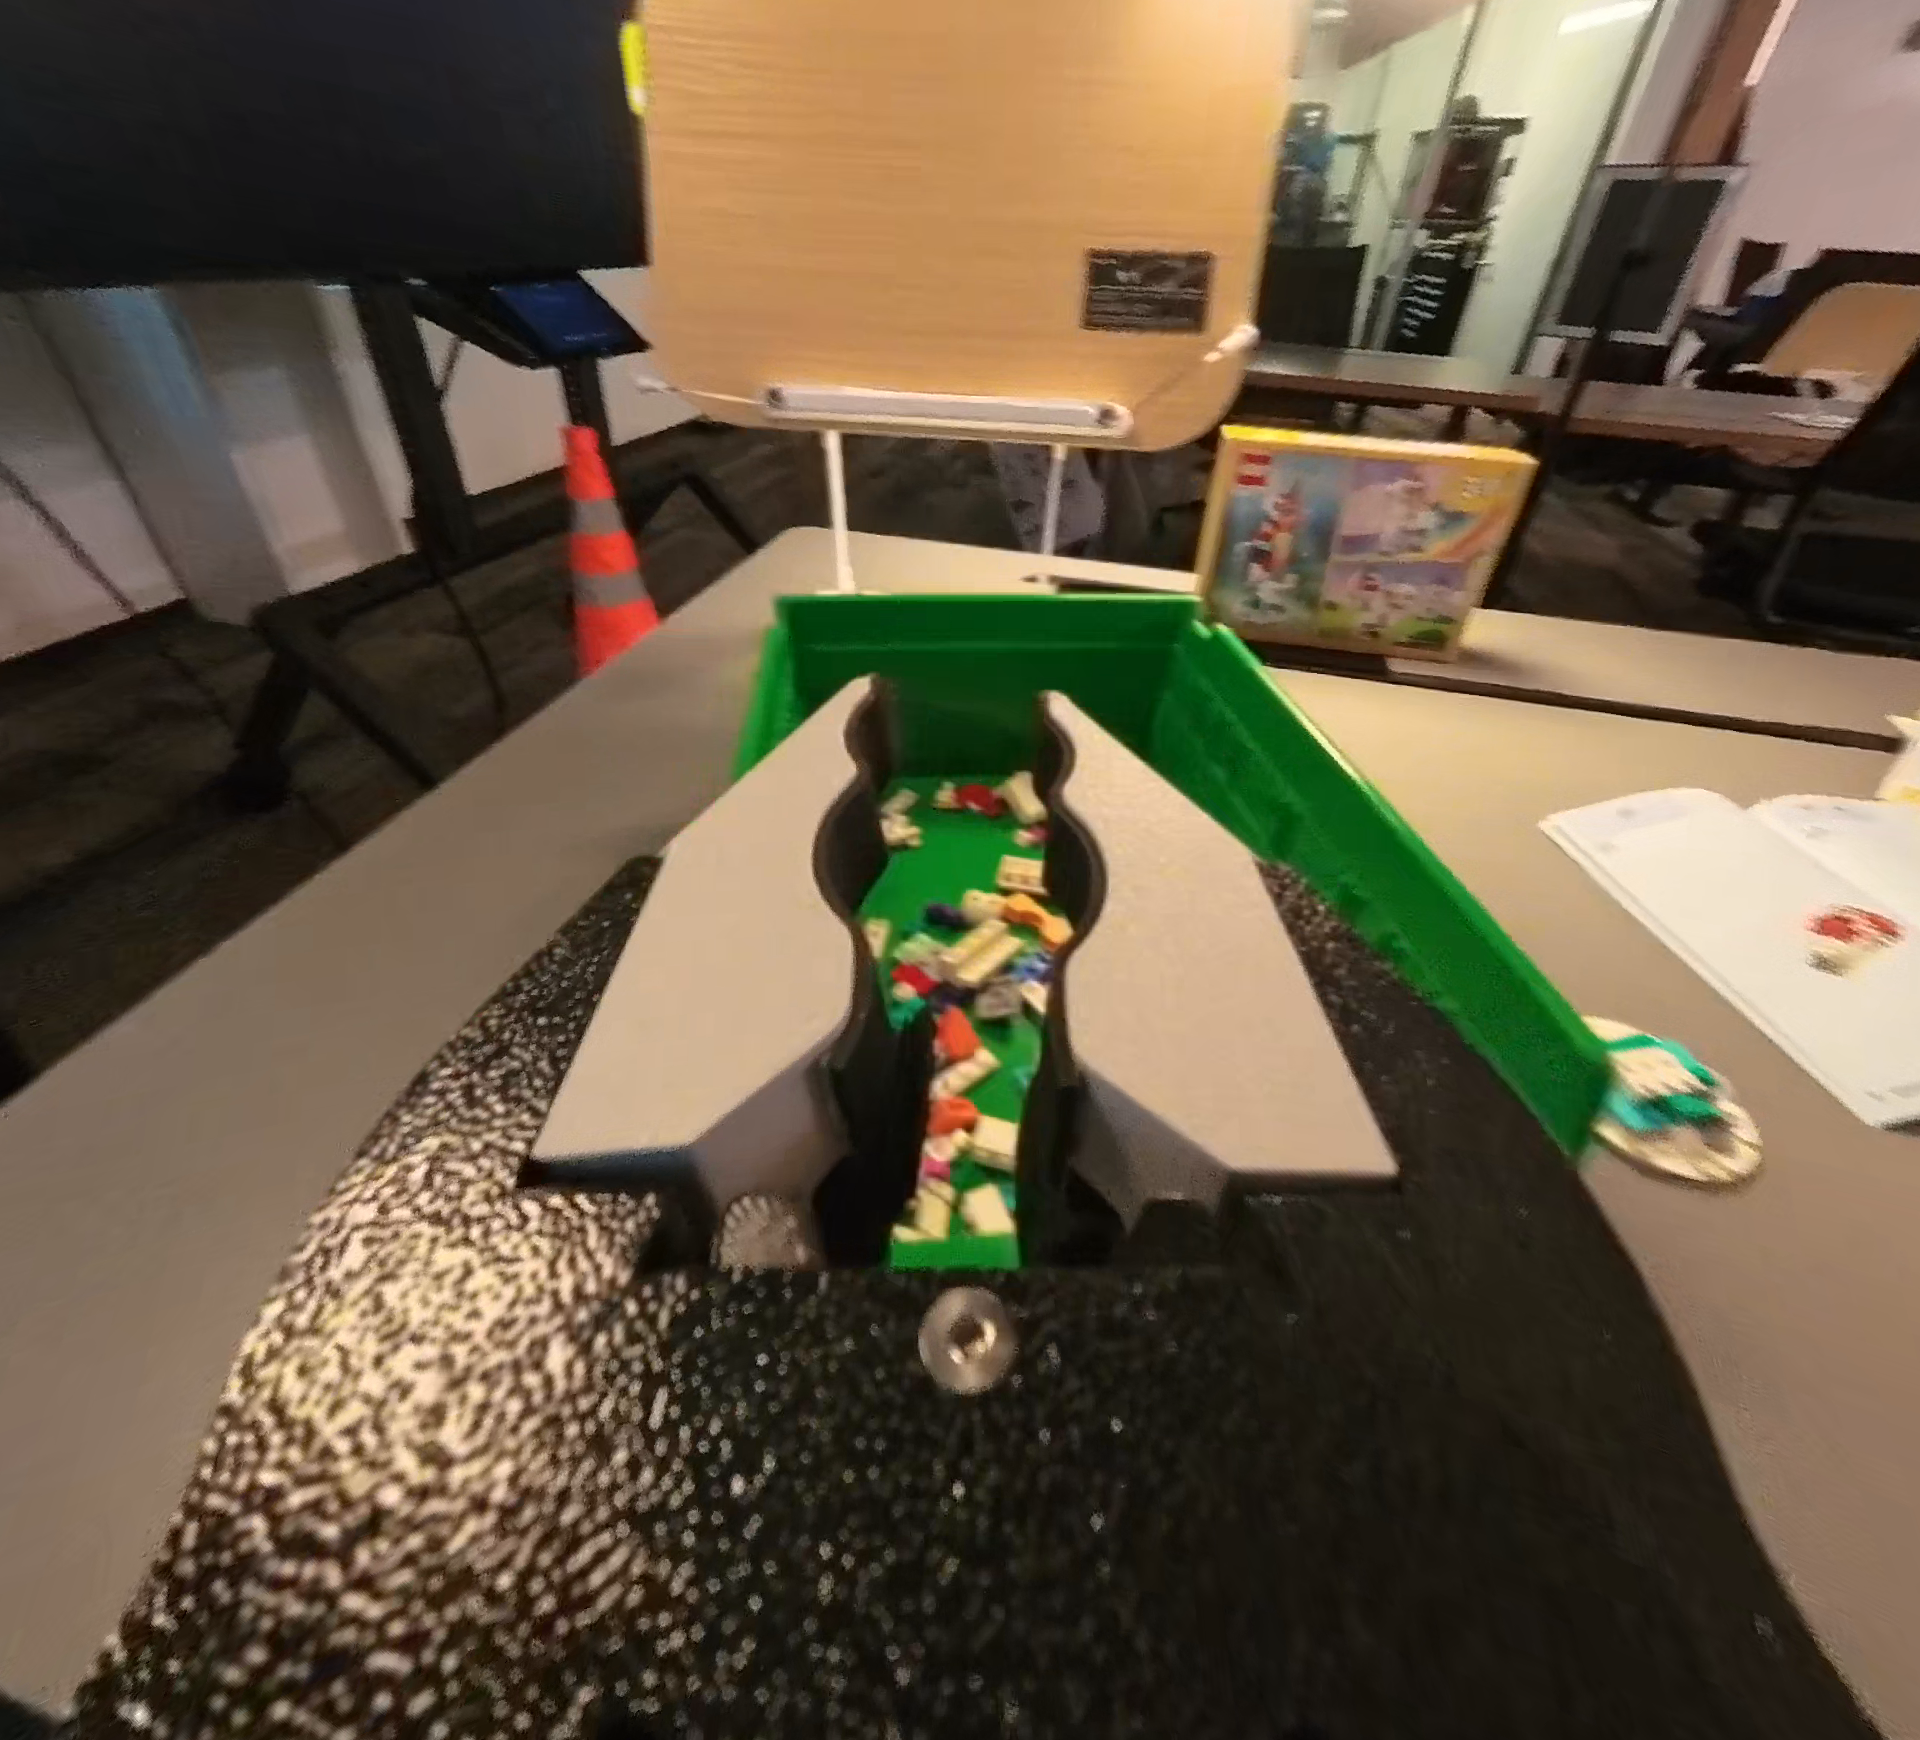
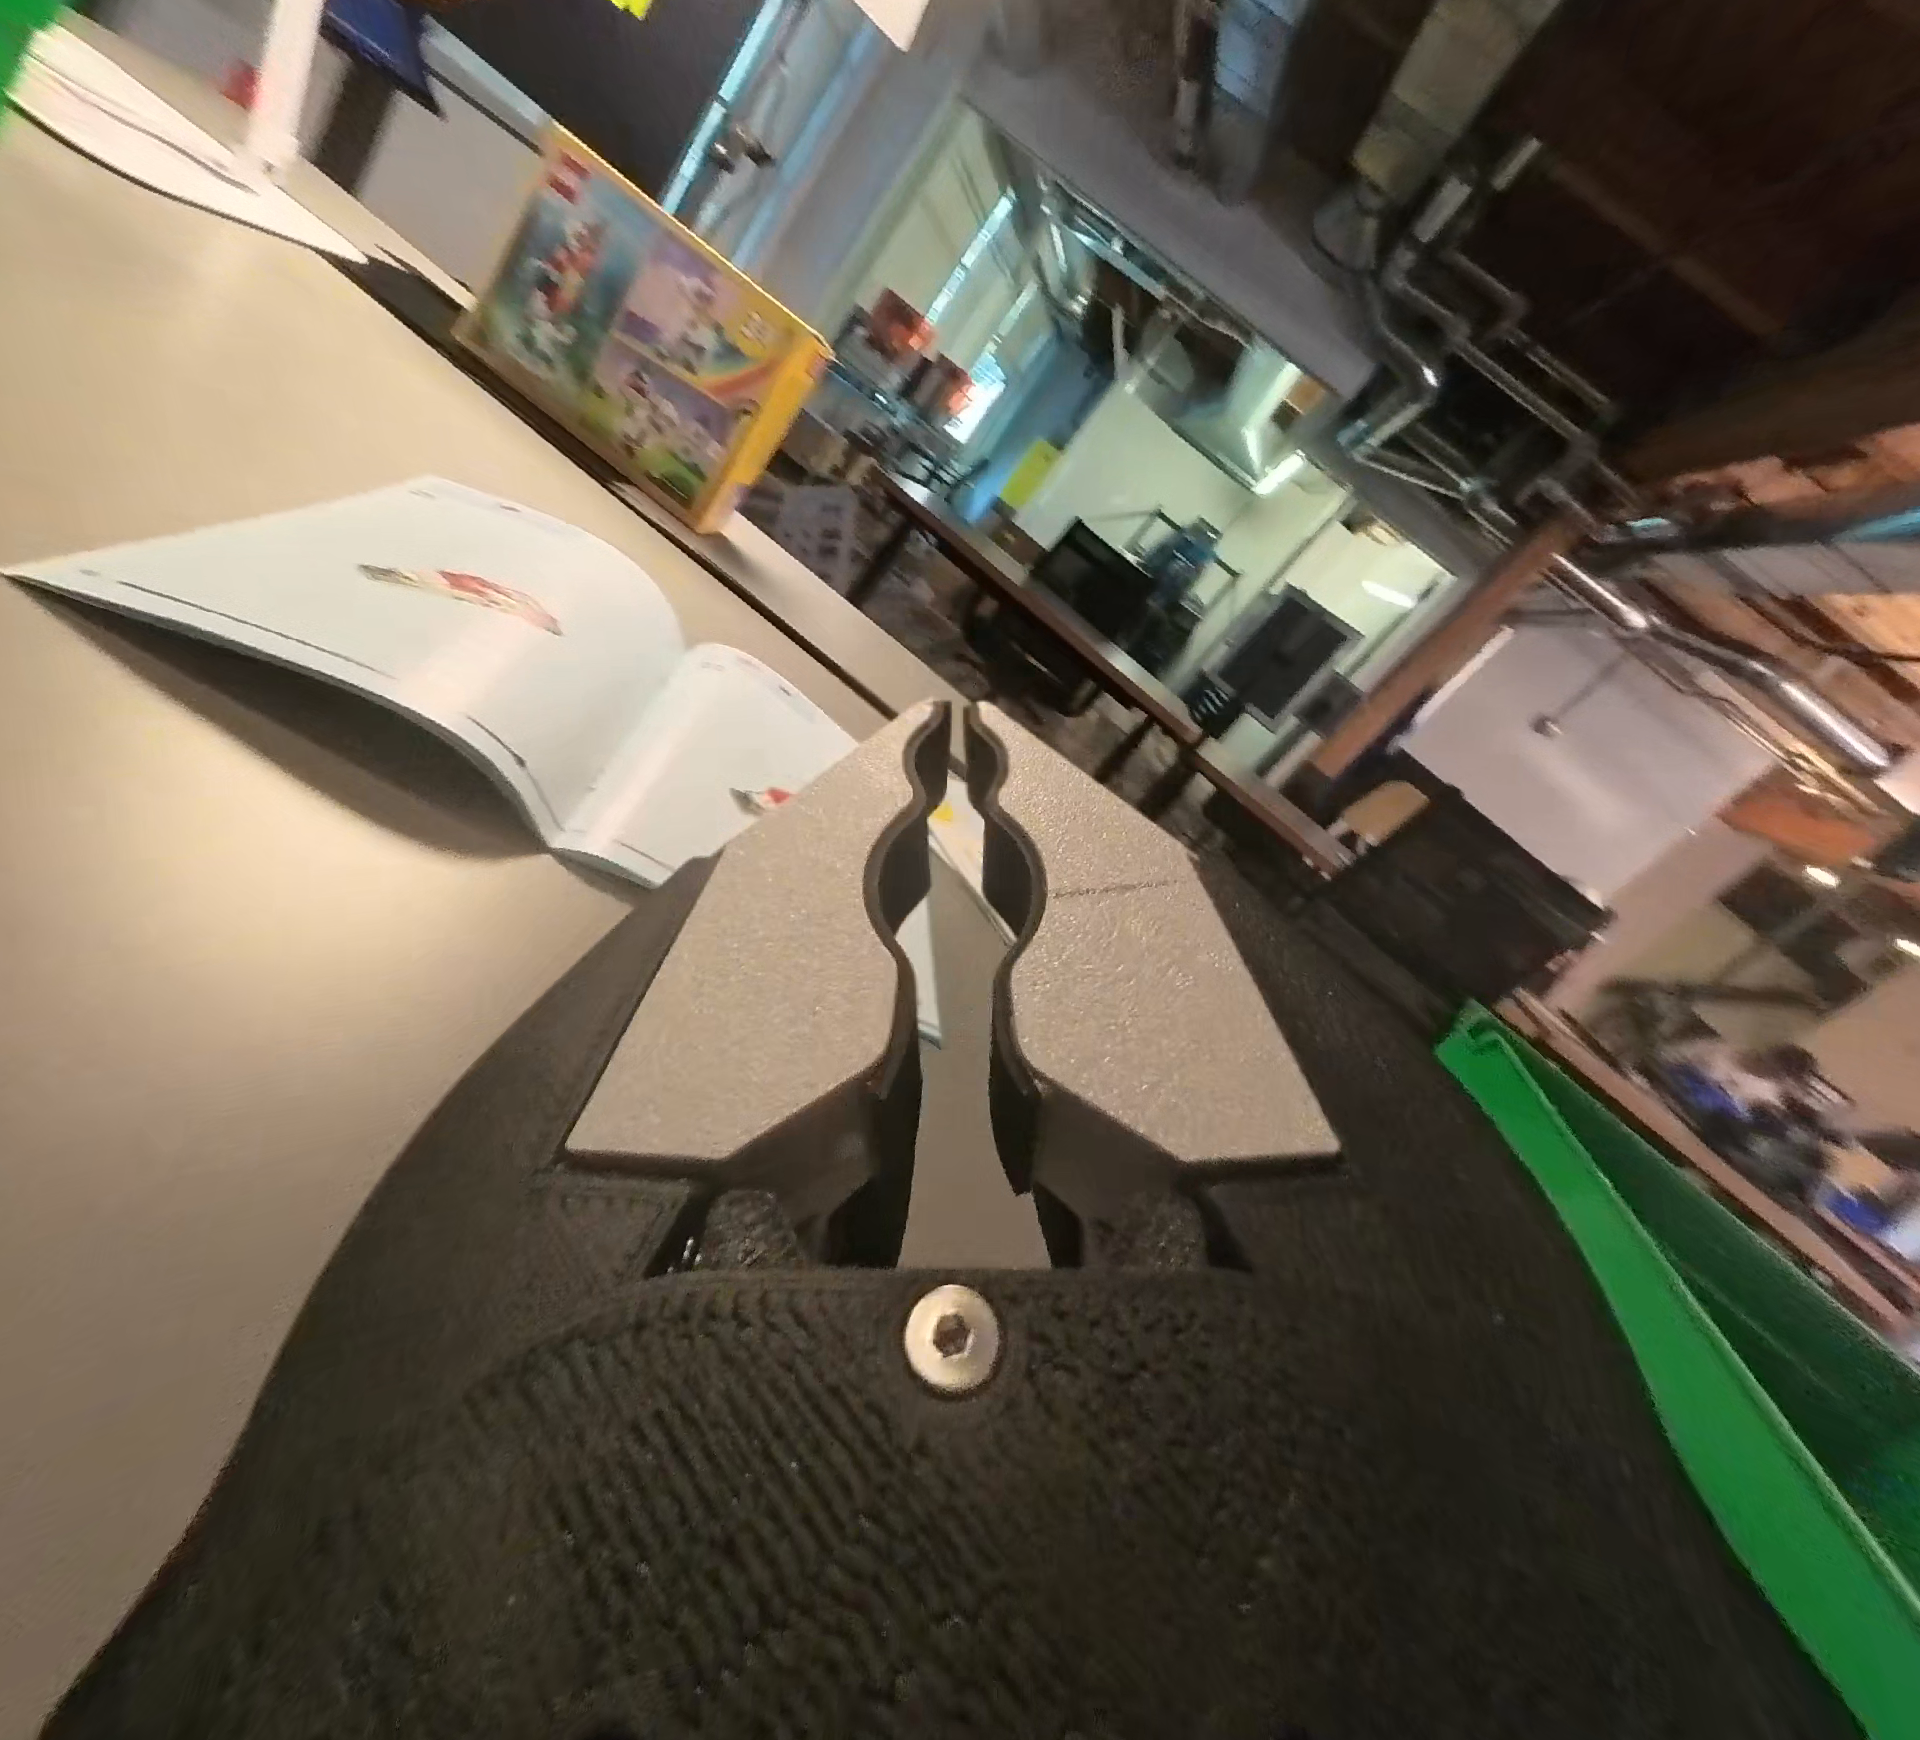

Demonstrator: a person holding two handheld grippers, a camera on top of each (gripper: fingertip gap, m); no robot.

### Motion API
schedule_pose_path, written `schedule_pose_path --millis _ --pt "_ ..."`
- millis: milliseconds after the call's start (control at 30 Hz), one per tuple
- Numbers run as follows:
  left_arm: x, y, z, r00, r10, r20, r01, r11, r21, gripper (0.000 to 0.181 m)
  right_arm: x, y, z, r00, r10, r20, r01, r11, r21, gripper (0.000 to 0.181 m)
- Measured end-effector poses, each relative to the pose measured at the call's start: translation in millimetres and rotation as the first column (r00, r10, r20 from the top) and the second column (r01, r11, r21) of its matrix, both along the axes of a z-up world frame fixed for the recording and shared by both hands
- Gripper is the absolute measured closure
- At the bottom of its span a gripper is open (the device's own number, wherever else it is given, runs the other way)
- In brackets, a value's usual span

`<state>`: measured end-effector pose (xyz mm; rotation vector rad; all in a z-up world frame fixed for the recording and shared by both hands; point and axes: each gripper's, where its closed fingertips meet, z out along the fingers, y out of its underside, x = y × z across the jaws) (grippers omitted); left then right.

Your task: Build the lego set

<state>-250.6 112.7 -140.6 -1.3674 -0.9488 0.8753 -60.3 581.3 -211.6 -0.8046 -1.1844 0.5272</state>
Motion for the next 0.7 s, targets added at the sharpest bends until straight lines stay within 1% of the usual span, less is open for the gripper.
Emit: schedule_pose_path --millis 67,133,200,267,333,367,433,500,600,700 --pt "-13.9 -13.4 7.4 0.999 0.040 -0.012 -0.040 0.999 -0.007 0.163 -2.2 0.9 1.0 0.999 -0.034 -0.001 0.034 0.999 0.013 0.181" --pt "-27.8 -19.7 12.3 0.999 0.045 -0.014 -0.045 0.999 -0.026 0.167 -8.4 -1.7 -0.6 0.999 -0.053 0.012 0.053 0.998 0.035 0.181" --pt "-40.4 -18.1 14.1 1.000 0.009 0.002 -0.009 0.998 -0.057 0.178 -17.2 -10.4 -3.5 0.998 -0.059 0.034 0.056 0.996 0.069 0.180" --pt "-51.5 -16.5 14.1 0.999 -0.017 0.028 0.019 0.996 -0.091 0.181 -26.6 -19.4 -2.5 0.998 -0.061 0.033 0.057 0.993 0.101 0.177" --pt "-58.5 -11.7 11.5 0.997 -0.056 0.055 0.063 0.989 -0.132 0.181 -35.1 -20.9 0.2 0.997 -0.078 0.017 0.076 0.992 0.102 0.175" --pt "-60.5 -8.9 8.6 0.995 -0.078 0.070 0.088 0.984 -0.157 0.181 -38.1 -18.5 2.1 0.996 -0.093 0.005 0.092 0.991 0.098 0.175" --pt "-59.7 1.4 -1.1 0.981 -0.156 0.116 0.177 0.965 -0.194 0.181 -37.9 -9.7 6.3 0.990 -0.138 -0.018 0.139 0.986 0.096 0.172" --pt "-57.6 11.2 -11.9 0.958 -0.227 0.177 0.257 0.951 -0.174 0.181 -34.6 -2.6 6.2 0.987 -0.161 -0.021 0.162 0.983 0.086 0.172" --pt "-60.3 13.6 -32.7 0.930 -0.247 0.272 0.304 0.933 -0.192 0.181 -31.9 6.3 7.2 0.982 -0.185 -0.033 0.187 0.981 0.047 0.172" --pt "-61.9 15.3 -44.2 0.917 -0.258 0.306 0.331 0.918 -0.219 0.181 -29.8 13.5 7.6 0.976 -0.213 -0.039 0.214 0.976 0.028 0.173"
